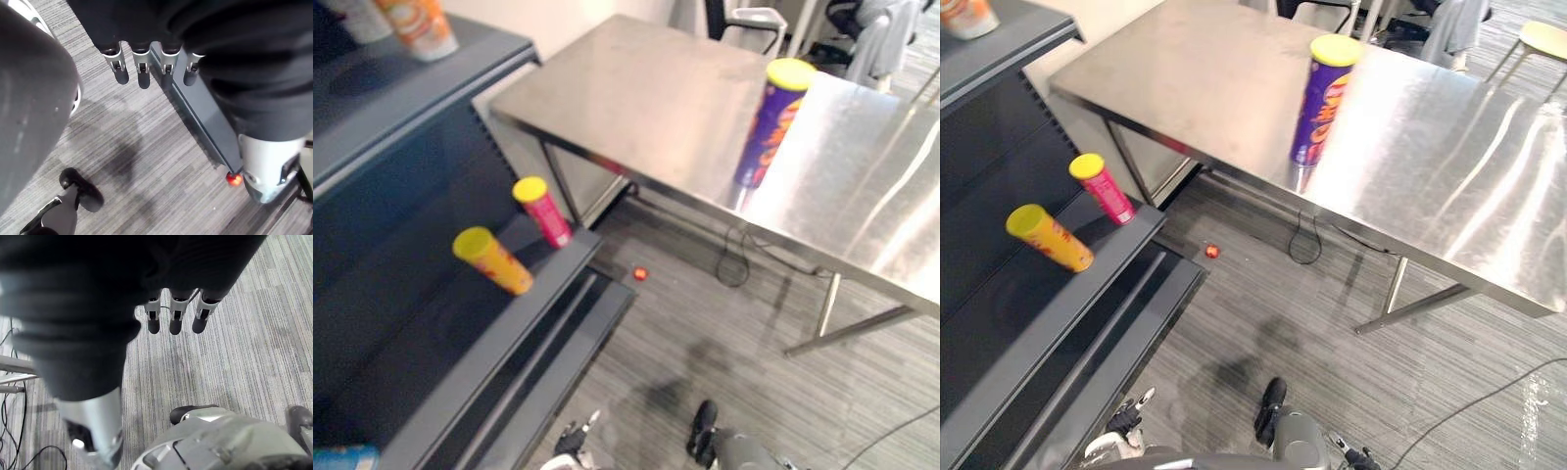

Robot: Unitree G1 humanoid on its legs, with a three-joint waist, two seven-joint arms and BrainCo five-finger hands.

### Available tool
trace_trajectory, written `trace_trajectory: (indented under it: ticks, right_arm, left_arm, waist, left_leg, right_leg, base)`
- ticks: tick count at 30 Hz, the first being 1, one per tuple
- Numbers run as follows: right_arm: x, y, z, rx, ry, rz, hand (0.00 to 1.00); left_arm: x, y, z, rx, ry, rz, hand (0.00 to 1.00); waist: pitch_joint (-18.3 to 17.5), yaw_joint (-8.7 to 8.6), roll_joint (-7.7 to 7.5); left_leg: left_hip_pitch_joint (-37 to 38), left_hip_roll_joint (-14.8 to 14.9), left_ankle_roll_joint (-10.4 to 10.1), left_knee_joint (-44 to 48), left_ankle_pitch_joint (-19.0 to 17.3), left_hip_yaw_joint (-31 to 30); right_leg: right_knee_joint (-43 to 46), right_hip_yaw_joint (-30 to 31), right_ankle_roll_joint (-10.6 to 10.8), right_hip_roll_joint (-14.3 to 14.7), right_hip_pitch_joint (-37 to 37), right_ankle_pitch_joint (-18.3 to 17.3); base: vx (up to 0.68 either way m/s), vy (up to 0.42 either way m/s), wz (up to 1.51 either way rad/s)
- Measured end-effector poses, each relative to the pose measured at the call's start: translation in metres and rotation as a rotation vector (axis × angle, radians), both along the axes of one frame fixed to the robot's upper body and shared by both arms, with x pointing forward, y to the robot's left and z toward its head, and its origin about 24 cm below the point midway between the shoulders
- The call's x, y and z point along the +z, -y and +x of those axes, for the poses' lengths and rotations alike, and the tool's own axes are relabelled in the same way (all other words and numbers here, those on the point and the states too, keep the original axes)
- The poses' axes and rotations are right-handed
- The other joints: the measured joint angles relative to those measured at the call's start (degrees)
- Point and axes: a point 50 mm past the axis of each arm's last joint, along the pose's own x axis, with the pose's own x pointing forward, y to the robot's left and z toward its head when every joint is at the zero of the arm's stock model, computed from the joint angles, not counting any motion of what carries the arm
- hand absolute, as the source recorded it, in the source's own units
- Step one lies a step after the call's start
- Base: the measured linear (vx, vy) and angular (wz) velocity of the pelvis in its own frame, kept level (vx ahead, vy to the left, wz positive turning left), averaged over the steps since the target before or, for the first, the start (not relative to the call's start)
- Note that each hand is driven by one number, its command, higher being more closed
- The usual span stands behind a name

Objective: Put the gum and the chips on the shelf.

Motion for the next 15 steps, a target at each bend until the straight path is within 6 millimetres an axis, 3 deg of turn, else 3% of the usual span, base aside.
trace_trajectory:
  ticks: [1,3,5,7,9,10,12,13,14,15]
  right_arm:
    - [0.0,0.001,0.001,0.001,0.001,-0.001,0.0]
    - [0.001,0.001,0.01,0.005,0.019,-0.002,0.0]
    - [0.003,0.002,0.019,0.004,0.045,-0.004,0.0]
    - [0.003,-0.002,0.021,-0.023,0.058,0.013,0.0]
    - [0.002,-0.002,0.02,-0.047,0.064,0.02,0.0]
    - [0.003,-0.002,0.021,-0.047,0.066,0.017,0.0]
    - [0.003,0.001,0.02,-0.053,0.066,0.014,0.0]
    - [0.003,0.003,0.02,-0.055,0.066,0.012,0.0]
    - [0.003,0.002,0.02,-0.055,0.068,0.013,0.0]
    - [0.003,0.002,0.02,-0.059,0.068,0.014,0.0]
  left_arm:
    - [0.0,0.001,0.001,-0.008,0.001,-0.001,0.0]
    - [0.0,0.0,0.0,-0.009,-0.002,0.001,0.0]
    - [-0.001,0.0,-0.002,-0.009,-0.015,0.002,0.0]
    - [0.0,-0.001,0.004,-0.022,-0.004,0.006,0.0]
    - [0.001,-0.003,0.007,-0.025,-0.006,0.014,0.0]
    - [0.001,-0.004,0.005,-0.023,-0.01,0.016,0.0]
    - [0.001,-0.002,0.006,-0.01,-0.01,0.009,0.0]
    - [0.001,-0.001,0.007,0.013,-0.002,-0.003,0.0]
    - [0.0,0.001,0.004,0.051,-0.002,-0.024,0.0]
    - [0.0,0.001,0.005,0.061,0.004,-0.031,0.0]
  waist:
    - [0.4,-0.01,-0.71]
    - [0.5,-0.11,-0.63]
    - [0.6,-0.16,0.46]
    - [1.4,-1.43,0.73]
    - [2.1,-1.43,-0.24]
    - [2.3,-1.54,-0.17]
    - [3.0,-1.83,0.51]
    - [3.6,-1.79,1.71]
    - [3.7,-1.76,1.85]
    - [4.0,-1.66,1.41]
  left_leg:
    - [0.0,-0.8,-0.5,-2.6,-0.9,-1.1]
    - [-1.2,-2.4,-0.1,-8.9,-0.5,-1.3]
    - [-1.4,-2.7,-0.9,-11.7,0.4,-1.0]
    - [-1.9,-3.0,-1.7,-12.3,-0.1,-0.7]
    - [-1.3,-4.0,-1.8,-11.3,-0.1,0.6]
    - [-1.1,-3.9,-1.8,-10.5,-0.1,0.8]
    - [-0.9,-0.9,-1.7,-3.4,-0.1,0.9]
    - [-0.9,2.1,-0.8,2.7,0.5,0.1]
    - [-2.6,4.3,3.0,9.1,2.9,-4.4]
    - [-4.8,4.7,4.6,11.9,4.1,-8.7]
  right_leg:
    - [-2.2,1.2,0.1,0.4,1.1,0.5]
    - [-2.4,2.6,0.1,0.4,1.0,0.6]
    - [0.3,3.0,1.1,0.2,-0.5,-0.9]
    - [7.0,-0.4,0.7,-2.8,-3.1,-4.2]
    - [14.6,-1.7,0.6,-6.1,-5.9,-7.4]
    - [15.7,-1.7,0.7,-6.2,-6.1,-8.1]
    - [17.2,-0.8,0.4,-5.5,-5.1,-10.2]
    - [17.0,0.3,-0.2,-4.0,-3.7,-11.1]
    - [16.4,2.6,-0.8,-3.1,-2.3,-11.8]
    - [15.8,3.3,-0.9,-2.8,-1.5,-11.9]
  base:
    - [0.02,-0.003,-0.24]
    - [-0.05,0.08,-0.39]
    - [-0.06,0.113,-0.31]
    - [-0.01,0.121,0.19]
    - [0.05,0.054,-0.02]
    - [0.11,-0.091,-0.24]
    - [0.13,-0.149,-0.36]
    - [0.14,-0.172,-0.66]
    - [0.16,-0.192,-0.7]
    - [0.17,-0.184,-0.76]
